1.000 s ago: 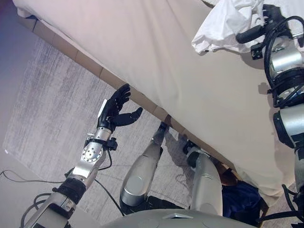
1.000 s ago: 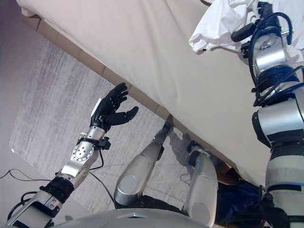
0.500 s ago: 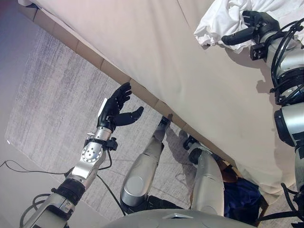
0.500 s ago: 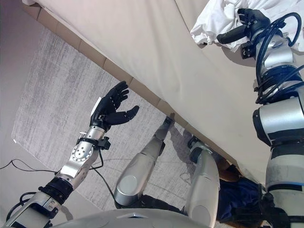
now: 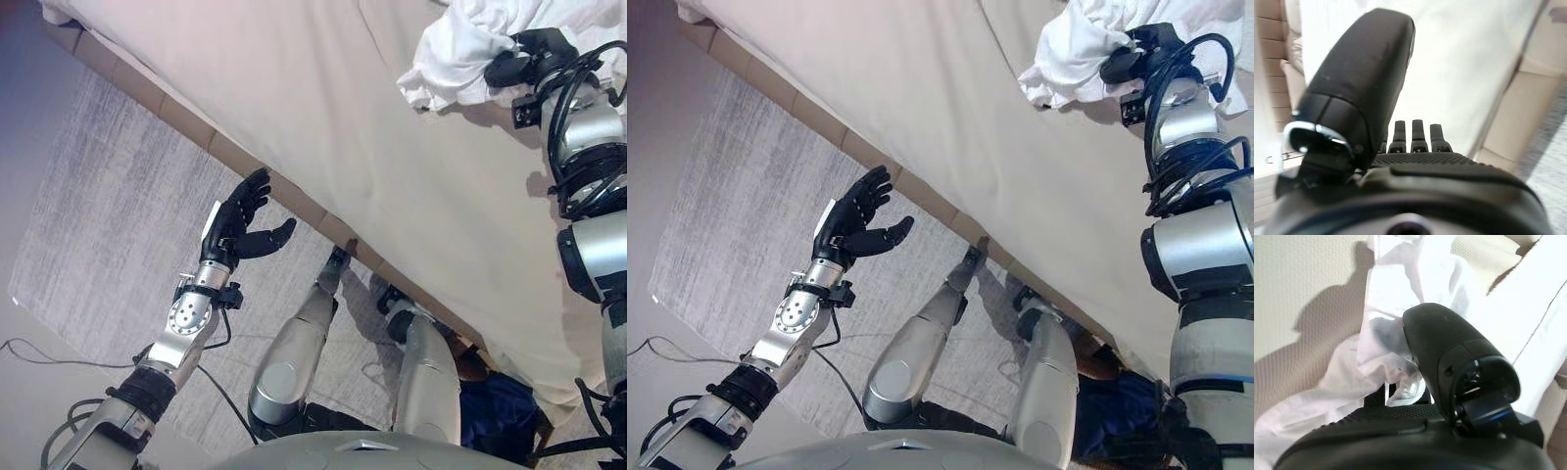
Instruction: Pick up the clothes from the bed and place them into the basket
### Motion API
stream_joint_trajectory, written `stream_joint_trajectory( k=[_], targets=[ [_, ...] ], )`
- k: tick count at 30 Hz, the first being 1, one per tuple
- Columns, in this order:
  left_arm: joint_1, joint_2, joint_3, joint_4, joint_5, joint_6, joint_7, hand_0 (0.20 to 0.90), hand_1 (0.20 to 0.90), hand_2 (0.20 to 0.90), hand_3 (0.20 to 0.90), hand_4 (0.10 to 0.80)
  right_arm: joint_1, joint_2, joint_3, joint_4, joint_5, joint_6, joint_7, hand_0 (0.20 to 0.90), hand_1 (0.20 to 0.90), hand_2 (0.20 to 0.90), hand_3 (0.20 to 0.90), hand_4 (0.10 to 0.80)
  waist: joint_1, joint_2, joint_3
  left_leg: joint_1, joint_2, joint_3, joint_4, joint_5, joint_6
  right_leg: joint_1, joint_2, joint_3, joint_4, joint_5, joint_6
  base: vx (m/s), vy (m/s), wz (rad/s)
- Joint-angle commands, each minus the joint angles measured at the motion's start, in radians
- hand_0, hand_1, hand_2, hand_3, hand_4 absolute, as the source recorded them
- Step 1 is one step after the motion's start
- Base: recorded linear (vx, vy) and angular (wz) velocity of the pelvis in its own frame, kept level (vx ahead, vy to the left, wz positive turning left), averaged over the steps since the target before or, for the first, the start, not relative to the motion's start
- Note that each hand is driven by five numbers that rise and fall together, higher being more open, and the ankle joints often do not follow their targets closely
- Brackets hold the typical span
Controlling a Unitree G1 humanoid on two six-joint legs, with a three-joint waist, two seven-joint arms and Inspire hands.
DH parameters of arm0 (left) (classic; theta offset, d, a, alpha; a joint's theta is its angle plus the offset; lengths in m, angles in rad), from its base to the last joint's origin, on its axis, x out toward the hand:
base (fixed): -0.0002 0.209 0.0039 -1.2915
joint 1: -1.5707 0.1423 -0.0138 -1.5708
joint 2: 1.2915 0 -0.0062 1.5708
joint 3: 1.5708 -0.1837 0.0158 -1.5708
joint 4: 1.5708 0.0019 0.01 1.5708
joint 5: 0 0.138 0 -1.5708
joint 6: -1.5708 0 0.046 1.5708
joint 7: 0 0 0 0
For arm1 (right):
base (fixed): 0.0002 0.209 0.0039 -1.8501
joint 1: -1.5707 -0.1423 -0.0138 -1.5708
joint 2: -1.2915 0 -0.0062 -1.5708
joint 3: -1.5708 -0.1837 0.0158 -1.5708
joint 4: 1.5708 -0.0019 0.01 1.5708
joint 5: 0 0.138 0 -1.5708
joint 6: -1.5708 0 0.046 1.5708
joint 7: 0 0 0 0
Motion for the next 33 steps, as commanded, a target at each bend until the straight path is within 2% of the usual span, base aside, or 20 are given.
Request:
stream_joint_trajectory(
  k=[1, 6, 11, 16, 18, 21, 23, 24, 25, 27, 30, 33],
  targets=[
    [0.000, 0.024, 0.007, -0.029, -0.011, -0.057, 0.012, 0.900, 0.900, 0.900, 0.900, 0.800, -0.070, -0.072, 0.078, -0.119, -0.048, -0.039, -0.041, 0.300, 0.300, 0.300, 0.200, 0.100, -0.039, 0.006, -0.025, 0.095, -0.005, 0.000, -0.037, -0.069, 0.073, 0.120, -0.006, 0.052, -0.121, 0.104, 0.048, 0.024, 0.052, -0.11],
    [0.015, 0.016, 0.015, 0.025, -0.020, -0.020, 0.003, 0.900, 0.900, 0.900, 0.900, 0.800, -0.021, -0.103, 0.066, -0.159, 0.027, -0.080, -0.039, 0.300, 0.300, 0.300, 0.200, 0.100, -0.068, -0.032, -0.106, 0.171, 0.008, 0.022, -0.036, -0.110, 0.069, 0.223, -0.003, 0.071, -0.202, 0.120, 0.051, 0.044, 0.042, -0.18],
    [0.043, -0.001, 0.027, 0.103, 0.046, 0.058, 0.015, 0.900, 0.900, 0.900, 0.900, 0.800, 0.086, -0.112, -0.030, -0.268, 0.160, -0.130, -0.028, 0.300, 0.300, 0.300, 0.200, 0.100, -0.111, -0.075, -0.180, 0.235, 0.024, 0.059, -0.024, -0.152, 0.065, 0.311, 0.006, 0.109, -0.268, 0.137, 0.056, 0.040, 0.043, -0.22],
    [0.055, -0.042, 0.030, 0.250, 0.119, 0.269, 0.047, 0.900, 0.900, 0.900, 0.900, 0.800, 0.242, -0.114, -0.140, -0.395, 0.237, -0.153, 0.015, 0.300, 0.300, 0.300, 0.200, 0.100, -0.191, -0.122, -0.274, 0.306, 0.031, 0.120, 0.021, -0.209, 0.076, 0.374, 0.015, 0.209, -0.300, 0.162, 0.065, 0.050, 0.105, -0.34],
    [0.044, -0.056, 0.030, 0.300, 0.139, 0.316, 0.053, 0.900, 0.900, 0.900, 0.900, 0.800, 0.291, -0.109, -0.179, -0.419, 0.266, -0.152, 0.042, 0.300, 0.300, 0.300, 0.200, 0.100, -0.217, -0.134, -0.298, 0.330, 0.028, 0.143, 0.035, -0.230, 0.084, 0.385, 0.016, 0.248, -0.306, 0.174, 0.073, 0.033, 0.123, -0.46],
    [0.002, -0.087, 0.044, 0.369, 0.154, 0.393, 0.066, 0.900, 0.900, 0.900, 0.900, 0.800, 0.420, -0.103, -0.237, -0.515, 0.260, -0.134, 0.052, 0.300, 0.300, 0.300, 0.200, 0.100, -0.275, -0.145, -0.338, 0.380, 0.020, 0.179, 0.033, -0.254, 0.100, 0.389, 0.015, 0.322, -0.318, 0.221, 0.106, 0.013, 0.085, -0.55],
    [-0.017, -0.105, 0.062, 0.417, 0.154, 0.419, 0.063, 0.900, 0.900, 0.900, 0.900, 0.800, 0.488, -0.098, -0.269, -0.562, 0.265, -0.123, 0.051, 0.300, 0.300, 0.300, 0.200, 0.100, -0.301, -0.153, -0.350, 0.403, 0.014, 0.191, 0.018, -0.260, 0.107, 0.372, 0.005, 0.354, -0.347, 0.284, 0.133, -0.048, -0.004, -0.57],
    [-0.032, -0.113, 0.070, 0.449, 0.156, 0.427, 0.060, 0.900, 0.900, 0.900, 0.900, 0.800, 0.515, -0.088, -0.279, -0.587, 0.270, -0.114, 0.042, 0.300, 0.300, 0.300, 0.200, 0.100, -0.315, -0.158, -0.353, 0.421, 0.012, 0.199, -0.002, -0.257, 0.104, 0.353, 0.000, 0.362, -0.367, 0.336, 0.146, -0.115, -0.009, -0.64],
    [-0.038, -0.119, 0.079, 0.473, 0.153, 0.430, 0.060, 0.900, 0.900, 0.900, 0.900, 0.800, 0.528, -0.071, -0.284, -0.591, 0.279, -0.120, 0.041, 0.300, 0.300, 0.300, 0.200, 0.100, -0.319, -0.162, -0.351, 0.443, 0.012, 0.229, -0.028, -0.256, 0.099, 0.327, -0.014, 0.320, -0.357, 0.393, 0.159, -0.148, 0.015, -0.58],
    [-0.040, -0.120, 0.102, 0.488, 0.136, 0.442, 0.075, 0.900, 0.900, 0.900, 0.900, 0.800, 0.540, -0.033, -0.291, -0.612, 0.297, -0.124, 0.046, 0.300, 0.300, 0.300, 0.200, 0.100, -0.313, -0.152, -0.340, 0.471, 0.034, 0.302, -0.080, -0.236, 0.096, 0.309, -0.025, 0.231, -0.300, 0.405, 0.165, -0.258, 0.065, -0.95],
    [-0.066, -0.101, 0.114, 0.472, 0.097, 0.459, 0.084, 0.900, 0.900, 0.900, 0.900, 0.800, 0.536, 0.016, -0.308, -0.593, 0.344, -0.169, 0.026, 0.300, 0.300, 0.300, 0.200, 0.100, -0.287, -0.131, -0.350, 0.450, 0.057, 0.379, -0.146, -0.172, 0.101, 0.349, -0.033, 0.156, -0.209, 0.363, 0.151, -0.385, 0.023, -1.53],
    [-0.095, -0.100, 0.126, 0.501, 0.065, 0.465, 0.074, 0.900, 0.900, 0.900, 0.900, 0.800, 0.532, 0.025, -0.318, -0.500, 0.361, -0.241, 0.050, 0.300, 0.300, 0.300, 0.200, 0.100, -0.261, -0.133, -0.382, 0.433, 0.067, 0.393, -0.144, -0.170, 0.096, 0.420, -0.075, 0.115, -0.259, 0.355, 0.146, -0.188, -0.094, -1.28]
  ],
)
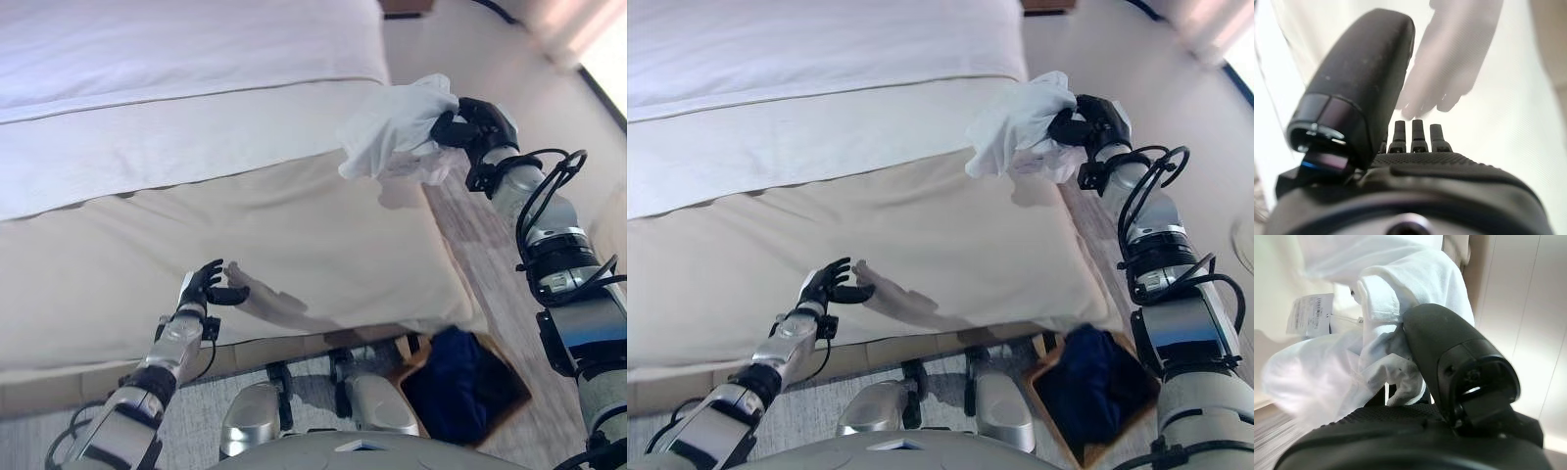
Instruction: Pick up the clothes from the bed and place them into the basket
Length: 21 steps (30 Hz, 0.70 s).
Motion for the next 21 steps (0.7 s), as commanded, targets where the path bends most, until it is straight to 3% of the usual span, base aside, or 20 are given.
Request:
stream_joint_trajectory(
  k=[1, 4, 9, 14, 21],
  targets=[
    [0.022, -0.013, 0.013, 0.027, -0.046, -0.023, 0.011, 0.900, 0.900, 0.900, 0.900, 0.800, -0.038, -0.058, -0.026, 0.000, 0.055, -0.205, 0.019, 0.300, 0.300, 0.300, 0.200, 0.100, 0.017, 0.011, -0.184, -0.011, -0.092, -0.187, -0.013, -0.033, -0.072, 0.086, -0.162, 0.015, -0.122, 0.140, 0.016, -0.018, -0.104, -1.06],
    [0.021, -0.011, 0.025, 0.082, -0.047, -0.026, -0.010, 0.900, 0.900, 0.900, 0.900, 0.800, -0.025, -0.084, -0.040, 0.020, 0.055, -0.174, 0.031, 0.300, 0.300, 0.300, 0.200, 0.100, 0.000, -0.001, -0.208, 0.011, -0.057, -0.170, -0.027, -0.033, -0.085, 0.082, -0.169, 0.023, -0.153, 0.148, 0.033, 0.019, -0.169, -0.79],
    [0.038, -0.055, 0.055, 0.122, -0.043, -0.037, 0.010, 0.900, 0.900, 0.900, 0.900, 0.800, 0.133, -0.174, -0.108, -0.054, 0.050, -0.152, 0.067, 0.300, 0.300, 0.300, 0.200, 0.100, -0.063, -0.038, -0.231, 0.016, -0.001, -0.119, -0.028, -0.017, -0.109, 0.114, -0.090, 0.066, -0.215, 0.016, 0.022, 0.033, -0.212, -0.25],
    [0.057, -0.081, 0.086, 0.112, -0.033, -0.021, 0.022, 0.900, 0.900, 0.900, 0.900, 0.800, 0.230, -0.172, -0.171, -0.090, 0.049, -0.125, 0.042, 0.300, 0.300, 0.300, 0.200, 0.100, -0.094, -0.048, -0.236, 0.026, 0.011, -0.104, -0.028, -0.018, -0.134, 0.134, -0.060, 0.074, -0.276, 0.005, 0.004, 0.009, -0.147, -0.22],
    [0.072, -0.078, 0.078, 0.105, -0.006, -0.010, -0.009, 0.900, 0.900, 0.900, 0.900, 0.800, 0.315, -0.145, -0.201, -0.106, -0.028, -0.098, -0.041, 0.300, 0.300, 0.300, 0.200, 0.100, -0.122, -0.039, -0.230, 0.032, 0.022, -0.102, -0.028, -0.011, -0.148, 0.142, -0.032, 0.094, -0.293, -0.004, -0.016, 0.000, -0.100, -0.22]
  ],
)
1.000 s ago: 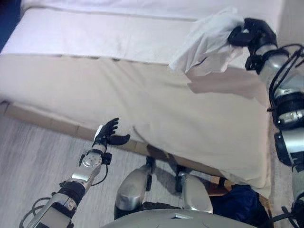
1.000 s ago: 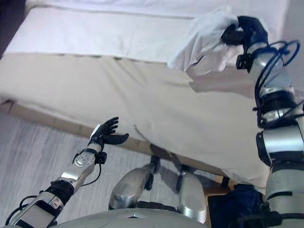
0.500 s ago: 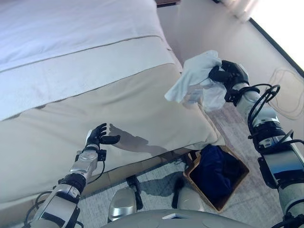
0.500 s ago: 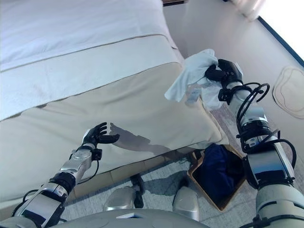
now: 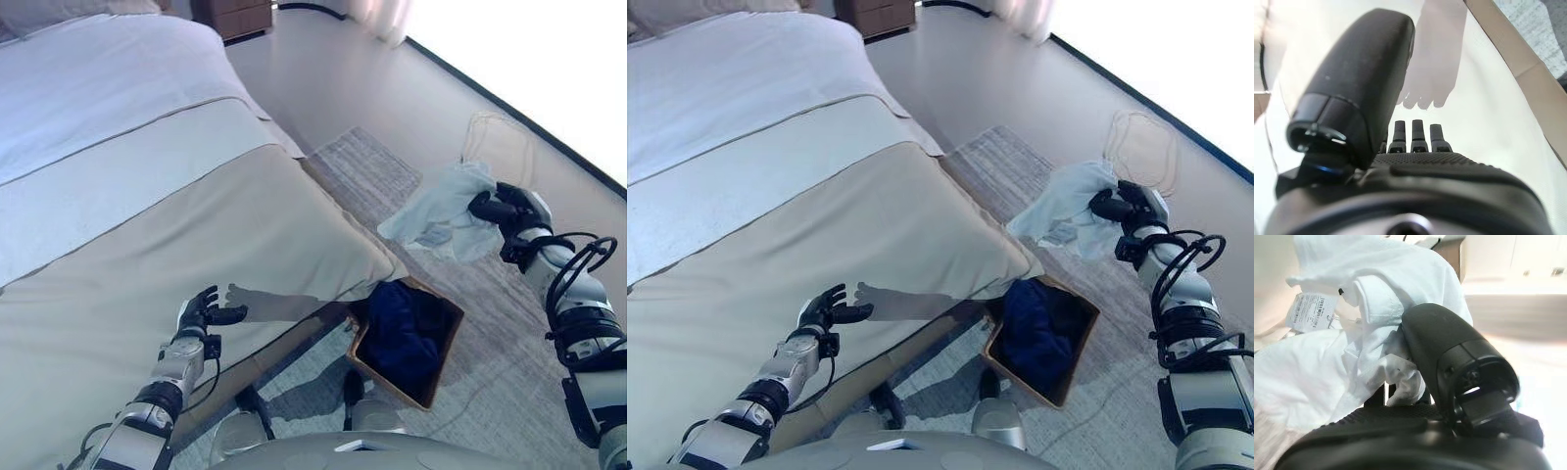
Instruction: Pick up the clothes from the bed and place them into the basket
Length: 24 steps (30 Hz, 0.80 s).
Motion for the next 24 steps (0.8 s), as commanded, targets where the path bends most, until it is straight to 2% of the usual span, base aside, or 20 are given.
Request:
stream_joint_trajectory(
  k=[1, 8, 13, 22, 23, 24],
  targets=[
    [-0.024, -0.002, -0.011, 0.029, 0.019, -0.030, -0.009, 0.900, 0.900, 0.900, 0.900, 0.800, -0.063, -0.061, -0.053, -0.037, -0.055, -0.074, -0.081, 0.300, 0.300, 0.300, 0.200, 0.100, -0.006, 0.045, -0.097, 0.019, 0.031, -0.159, 0.001, -0.055, -0.015, -0.025, 0.072, 0.027, 0.030, -0.013, -0.034, -0.023, -0.067, -0.10],
    [-0.024, -0.009, -0.019, 0.041, 0.026, -0.038, -0.024, 0.900, 0.900, 0.900, 0.900, 0.800, 0.007, -0.035, -0.081, -0.010, -0.053, -0.071, -0.041, 0.300, 0.300, 0.300, 0.200, 0.100, -0.028, 0.059, -0.091, 0.013, 0.041, -0.163, 0.001, -0.044, -0.027, -0.028, 0.087, 0.035, 0.025, -0.017, -0.043, -0.028, -0.038, -0.04],
    [-0.028, -0.011, -0.027, 0.040, 0.046, -0.034, -0.032, 0.900, 0.900, 0.900, 0.900, 0.800, 0.068, -0.003, -0.068, 0.007, -0.066, -0.038, 0.010, 0.300, 0.300, 0.300, 0.200, 0.100, -0.035, 0.061, -0.089, 0.012, 0.043, -0.164, 0.001, -0.042, -0.028, -0.029, 0.091, 0.036, 0.023, -0.018, -0.046, -0.034, -0.034, -0.02],
    [-0.069, -0.031, -0.069, 0.074, 0.064, -0.048, -0.043, 0.900, 0.900, 0.900, 0.900, 0.800, 0.031, 0.051, -0.051, 0.324, -0.155, -0.071, 0.026, 0.300, 0.300, 0.300, 0.200, 0.100, -0.018, 0.081, -0.076, 0.001, 0.051, -0.176, 0.001, -0.033, -0.036, -0.031, 0.097, 0.028, 0.013, -0.018, -0.051, -0.041, -0.036, 0.01],
    [-0.071, -0.034, -0.073, 0.078, 0.070, -0.051, -0.046, 0.900, 0.900, 0.900, 0.900, 0.800, 0.021, 0.053, -0.043, 0.355, -0.166, -0.084, 0.016, 0.900, 0.900, 0.900, 0.900, 0.800, -0.013, 0.084, -0.075, 0.001, 0.051, -0.180, 0.001, -0.032, -0.038, -0.029, 0.097, 0.024, 0.012, -0.018, -0.052, -0.029, -0.039, 0.04],
    [-0.073, -0.036, -0.078, 0.082, 0.073, -0.053, -0.047, 0.900, 0.900, 0.900, 0.900, 0.800, 0.010, 0.056, -0.035, 0.369, -0.157, -0.084, 0.019, 0.900, 0.900, 0.900, 0.900, 0.800, -0.011, 0.087, -0.074, 0.001, 0.051, -0.183, 0.001, -0.031, -0.039, -0.028, 0.097, 0.022, 0.011, -0.017, -0.052, -0.033, -0.036, 0.10]
  ],
)
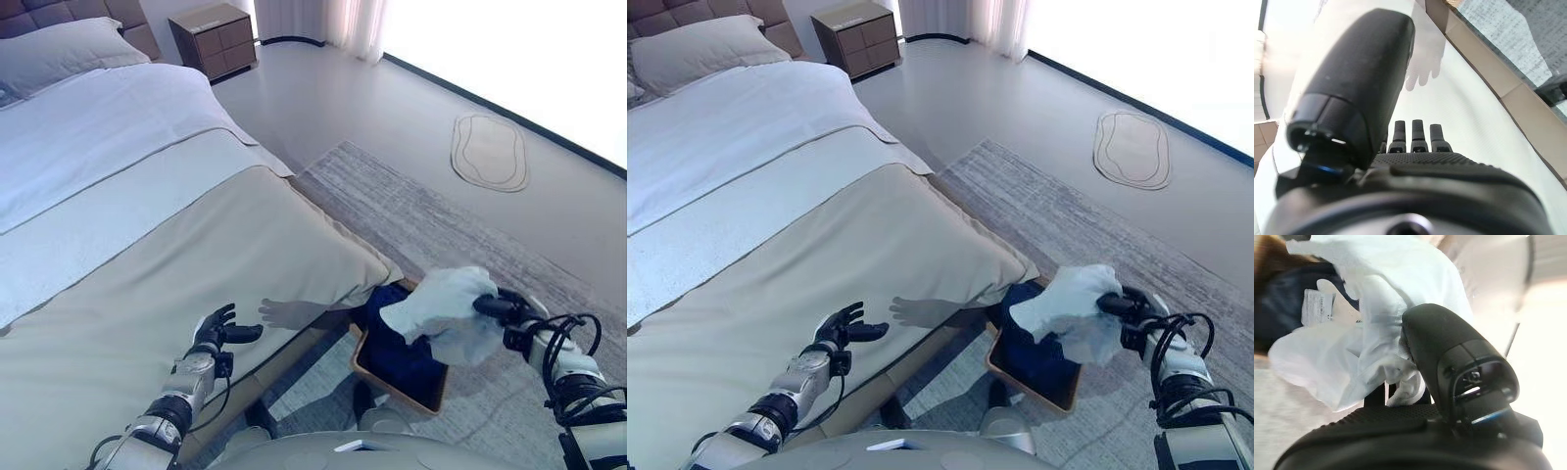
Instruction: Pick up the clothes from the bed and place them into the basket
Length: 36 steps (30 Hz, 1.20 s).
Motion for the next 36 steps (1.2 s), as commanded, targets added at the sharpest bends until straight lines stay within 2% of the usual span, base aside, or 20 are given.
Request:
stream_joint_trajectory(
  k=[1, 9, 16, 26, 31, 33, 36],
  targets=[
    [-0.123, 0.015, -0.020, 0.060, 0.054, -0.073, -0.007, 0.900, 0.900, 0.900, 0.900, 0.800, -0.195, -0.038, -0.011, 0.052, -0.027, -0.109, -0.013, 0.900, 0.900, 0.900, 0.900, 0.800, 0.031, -0.016, 0.001, 0.036, 0.008, -0.091, 0.005, -0.057, -0.023, -0.001, 0.043, 0.012, 0.015, 0.014, -0.043, -0.032, -0.023, 0.12],
    [-0.133, 0.013, -0.024, 0.085, 0.054, -0.086, -0.015, 0.900, 0.900, 0.900, 0.900, 0.800, -0.202, -0.018, 0.004, 0.088, -0.056, -0.117, -0.032, 0.900, 0.900, 0.900, 0.900, 0.800, 0.040, -0.003, 0.001, 0.027, 0.002, -0.109, 0.005, -0.053, -0.025, 0.002, 0.040, 0.000, 0.013, 0.011, -0.044, -0.028, -0.007, 0.07],
    [-0.119, 0.019, -0.009, 0.107, 0.069, -0.094, -0.022, 0.900, 0.900, 0.900, 0.900, 0.800, -0.188, -0.013, 0.006, 0.073, -0.060, -0.134, -0.002, 0.900, 0.900, 0.900, 0.900, 0.800, 0.046, -0.003, -0.009, 0.027, -0.003, -0.117, 0.005, -0.054, -0.022, 0.005, 0.041, -0.003, 0.010, 0.010, -0.045, -0.002, -0.002, 0.07],
    [-0.108, 0.016, 0.013, 0.189, 0.094, -0.087, -0.035, 0.900, 0.900, 0.900, 0.900, 0.800, -0.171, 0.009, 0.031, 0.079, -0.131, -0.104, 0.026, 0.900, 0.900, 0.900, 0.900, 0.800, 0.051, -0.007, -0.025, 0.029, -0.005, -0.122, 0.005, -0.057, -0.018, 0.011, 0.042, -0.008, 0.010, 0.002, -0.046, 0.002, -0.001, 0.00],
    [-0.097, 0.001, 0.014, 0.325, 0.180, -0.079, -0.053, 0.900, 0.900, 0.900, 0.900, 0.800, -0.135, 0.117, 0.081, 0.145, -0.179, -0.119, 0.007, 0.900, 0.900, 0.900, 0.900, 0.800, 0.062, -0.009, -0.039, 0.030, -0.006, -0.127, 0.005, -0.058, -0.016, 0.018, 0.041, -0.020, 0.010, -0.006, -0.047, 0.020, -0.009, 0.08],
    [-0.085, -0.009, 0.007, 0.379, 0.244, -0.021, -0.052, 0.900, 0.900, 0.900, 0.900, 0.800, -0.093, 0.215, 0.110, 0.187, -0.151, -0.151, -0.010, 0.900, 0.900, 0.900, 0.900, 0.800, 0.067, -0.004, -0.045, 0.034, -0.006, -0.132, 0.005, -0.057, -0.014, 0.026, 0.042, -0.025, 0.011, -0.012, -0.052, 0.050, 0.011, 0.05],
    [-0.055, -0.039, 0.021, 0.438, 0.277, 0.020, -0.061, 0.900, 0.900, 0.900, 0.900, 0.800, -0.034, 0.326, 0.133, 0.239, -0.158, -0.213, -0.052, 0.900, 0.900, 0.900, 0.900, 0.800, 0.074, 0.003, -0.055, 0.043, -0.007, -0.136, 0.005, -0.059, -0.013, 0.041, 0.044, -0.030, 0.009, -0.019, -0.057, 0.077, 0.021, 0.07]
  ],
)
